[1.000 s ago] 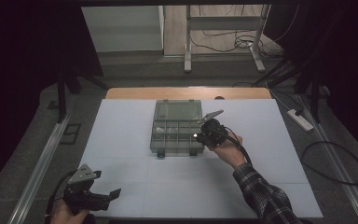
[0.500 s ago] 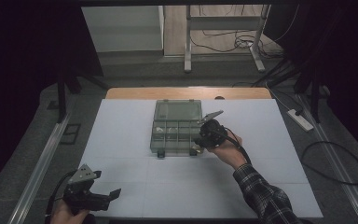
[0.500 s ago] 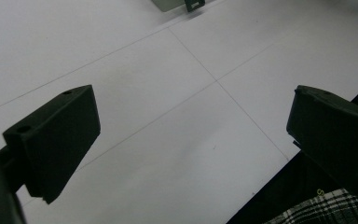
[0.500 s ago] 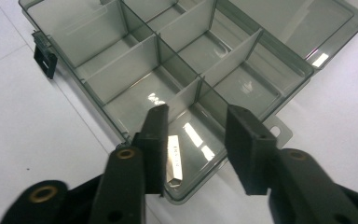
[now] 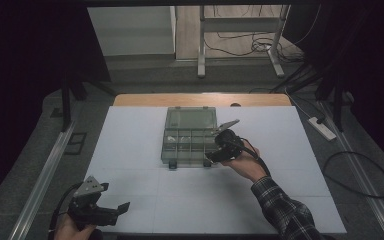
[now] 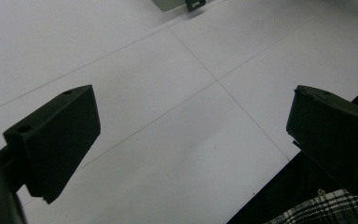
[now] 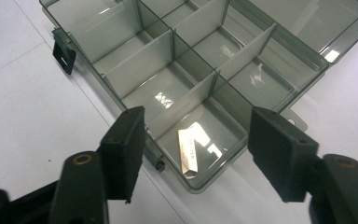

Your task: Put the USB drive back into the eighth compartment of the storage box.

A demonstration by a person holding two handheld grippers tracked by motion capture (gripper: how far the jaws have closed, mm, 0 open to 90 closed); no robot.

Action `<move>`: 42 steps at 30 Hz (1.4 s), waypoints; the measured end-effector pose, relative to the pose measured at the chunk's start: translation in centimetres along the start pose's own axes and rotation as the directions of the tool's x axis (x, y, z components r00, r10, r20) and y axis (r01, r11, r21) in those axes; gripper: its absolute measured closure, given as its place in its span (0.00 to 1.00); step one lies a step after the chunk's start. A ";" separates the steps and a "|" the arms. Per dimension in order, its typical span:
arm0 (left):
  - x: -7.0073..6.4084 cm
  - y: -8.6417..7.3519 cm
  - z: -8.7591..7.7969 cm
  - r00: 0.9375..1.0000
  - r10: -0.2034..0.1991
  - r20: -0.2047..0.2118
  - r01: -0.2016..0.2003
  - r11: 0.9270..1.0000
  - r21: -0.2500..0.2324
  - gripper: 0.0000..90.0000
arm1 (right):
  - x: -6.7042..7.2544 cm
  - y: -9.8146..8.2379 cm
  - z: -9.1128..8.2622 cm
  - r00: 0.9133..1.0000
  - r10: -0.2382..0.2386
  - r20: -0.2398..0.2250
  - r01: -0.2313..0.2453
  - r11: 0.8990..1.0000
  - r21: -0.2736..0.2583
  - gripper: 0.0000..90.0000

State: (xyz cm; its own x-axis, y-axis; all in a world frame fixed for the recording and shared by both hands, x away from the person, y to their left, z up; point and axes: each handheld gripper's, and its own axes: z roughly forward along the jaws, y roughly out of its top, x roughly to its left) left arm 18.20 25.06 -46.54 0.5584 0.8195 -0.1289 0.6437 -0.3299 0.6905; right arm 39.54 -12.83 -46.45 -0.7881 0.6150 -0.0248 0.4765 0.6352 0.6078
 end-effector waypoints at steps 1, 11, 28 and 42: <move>0.0 0.0 0.0 1.000 -0.001 0.000 0.001 1.000 0.000 0.03 | 0.0 0.0 -0.1 1.000 0.004 0.000 -0.004 1.000 0.001 0.37; 0.0 0.0 0.0 1.000 0.000 0.000 0.000 1.000 0.000 0.03 | 0.3 -0.1 -1.1 0.999 0.014 -0.035 -0.014 1.000 -0.015 0.28; 0.0 0.0 0.0 1.000 -0.001 0.000 0.001 1.000 -0.001 0.03 | 1.1 -0.6 -2.3 0.998 -0.014 -0.061 0.013 1.000 -0.017 0.17; 0.0 0.0 0.0 1.000 -0.002 0.001 0.002 1.000 -0.001 0.03 | 1.6 -1.3 -3.2 0.997 -0.042 -0.058 0.040 0.999 -0.029 0.10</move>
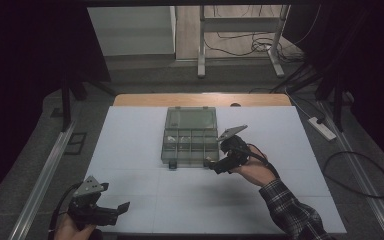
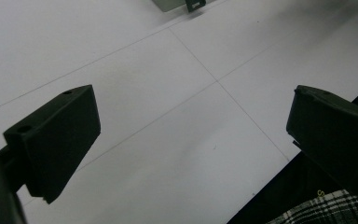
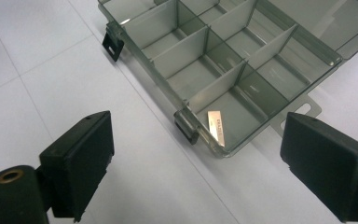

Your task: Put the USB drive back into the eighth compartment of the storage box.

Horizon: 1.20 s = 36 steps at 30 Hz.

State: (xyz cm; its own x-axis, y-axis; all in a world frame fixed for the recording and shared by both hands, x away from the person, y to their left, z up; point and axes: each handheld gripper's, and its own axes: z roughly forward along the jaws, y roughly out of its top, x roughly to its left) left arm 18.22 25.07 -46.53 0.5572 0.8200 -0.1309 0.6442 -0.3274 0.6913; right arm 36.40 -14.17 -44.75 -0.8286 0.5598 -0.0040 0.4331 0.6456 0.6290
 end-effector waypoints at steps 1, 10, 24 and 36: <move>0.0 0.0 0.0 1.000 0.000 0.000 0.000 1.000 0.000 0.03 | 0.1 0.0 0.0 1.000 -0.004 0.000 0.004 1.000 0.001 0.10; 0.0 0.0 0.0 1.000 -0.001 0.000 0.001 1.000 0.000 0.03 | 0.9 -0.3 -0.9 1.000 -0.012 -0.017 0.011 0.999 -0.038 0.04; 0.0 0.0 0.0 1.000 -0.001 0.000 0.001 1.000 0.000 0.03 | 0.9 -1.8 -1.9 1.000 0.006 -0.019 -0.007 0.999 -0.044 0.04; 0.0 0.0 0.0 1.000 -0.001 0.000 0.001 1.000 -0.001 0.03 | 0.6 -3.5 -3.3 0.999 0.042 -0.009 -0.043 0.997 -0.059 0.03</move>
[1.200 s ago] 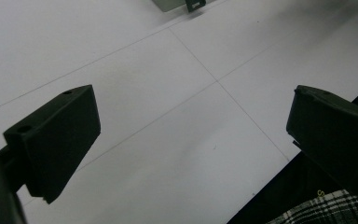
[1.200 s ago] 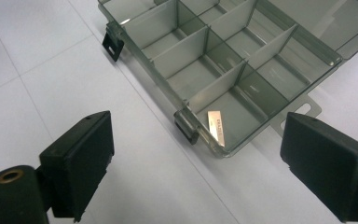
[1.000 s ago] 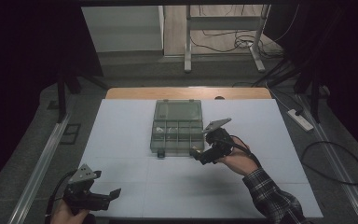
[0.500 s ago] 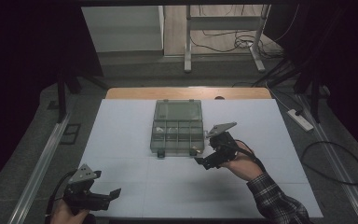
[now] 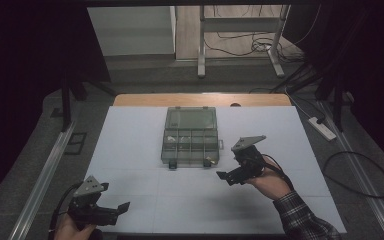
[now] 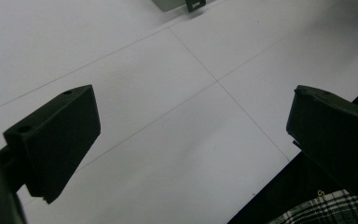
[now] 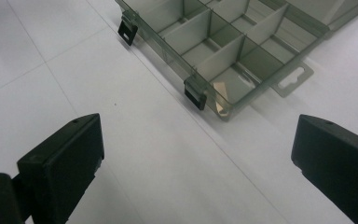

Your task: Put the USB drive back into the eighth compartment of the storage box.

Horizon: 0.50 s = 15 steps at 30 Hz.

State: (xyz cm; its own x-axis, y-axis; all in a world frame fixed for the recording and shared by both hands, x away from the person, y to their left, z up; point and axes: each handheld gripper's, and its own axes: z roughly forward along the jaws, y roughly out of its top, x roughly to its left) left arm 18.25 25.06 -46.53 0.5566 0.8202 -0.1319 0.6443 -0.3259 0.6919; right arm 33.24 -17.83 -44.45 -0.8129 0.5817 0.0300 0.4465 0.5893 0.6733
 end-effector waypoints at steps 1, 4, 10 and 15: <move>0.0 0.0 0.0 1.000 -0.001 0.000 0.001 1.000 0.000 0.03 | 0.0 -0.1 -0.1 1.000 0.001 0.001 -0.001 1.000 0.000 0.03; 0.0 0.0 0.0 1.000 0.000 0.000 0.000 1.000 0.000 0.03 | -0.1 -0.6 -0.3 1.000 -0.001 0.007 0.001 1.000 0.002 0.01; 0.1 0.0 -0.1 1.000 -0.009 0.007 0.009 1.000 -0.006 0.03 | -0.1 -1.3 -0.9 1.000 0.013 0.018 -0.013 1.000 0.005 0.00; 0.1 0.0 0.0 1.000 -0.009 0.005 0.009 1.000 -0.004 0.03 | -0.2 -2.2 -1.7 0.999 0.027 0.022 -0.027 1.000 0.002 0.01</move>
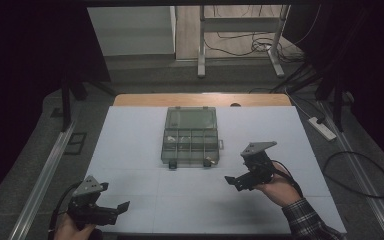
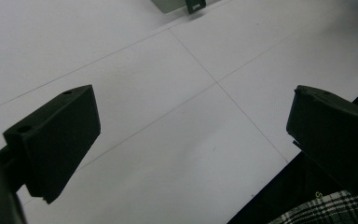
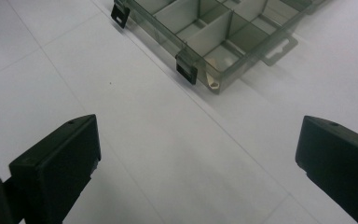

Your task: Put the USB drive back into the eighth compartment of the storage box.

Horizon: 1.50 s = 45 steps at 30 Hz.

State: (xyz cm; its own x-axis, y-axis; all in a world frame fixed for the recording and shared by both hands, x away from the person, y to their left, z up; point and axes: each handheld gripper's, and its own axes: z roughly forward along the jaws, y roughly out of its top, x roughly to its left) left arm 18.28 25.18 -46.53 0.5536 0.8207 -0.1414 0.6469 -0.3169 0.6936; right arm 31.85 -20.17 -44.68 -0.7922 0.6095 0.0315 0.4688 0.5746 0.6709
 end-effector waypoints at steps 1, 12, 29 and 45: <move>0.0 0.0 0.0 1.000 0.000 0.000 0.000 1.000 0.001 0.03 | 0.0 -0.2 -0.2 1.000 0.003 0.002 -0.003 1.000 0.001 0.01; 0.0 0.0 0.0 1.000 0.000 -0.002 0.000 1.000 0.006 0.03 | -0.8 -2.0 -2.1 0.998 0.053 0.019 -0.053 0.999 -0.011 0.02; 0.0 0.1 0.1 1.000 0.000 -0.006 0.000 1.000 0.008 0.03 | -1.3 -4.7 -4.4 0.993 0.104 0.056 -0.103 0.994 -0.025 0.01; -0.1 0.1 0.1 1.000 0.001 -0.007 -0.001 1.000 0.008 0.03 | -1.6 -7.1 -6.4 0.984 0.149 0.101 -0.147 0.989 -0.030 0.01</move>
State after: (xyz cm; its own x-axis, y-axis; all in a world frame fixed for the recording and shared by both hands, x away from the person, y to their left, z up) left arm 18.35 25.05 -46.55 0.5503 0.8238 -0.1360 0.6509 -0.3212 0.6879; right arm 27.30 -28.71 -44.78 -0.6699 0.7403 0.0560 0.5680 0.4624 0.6809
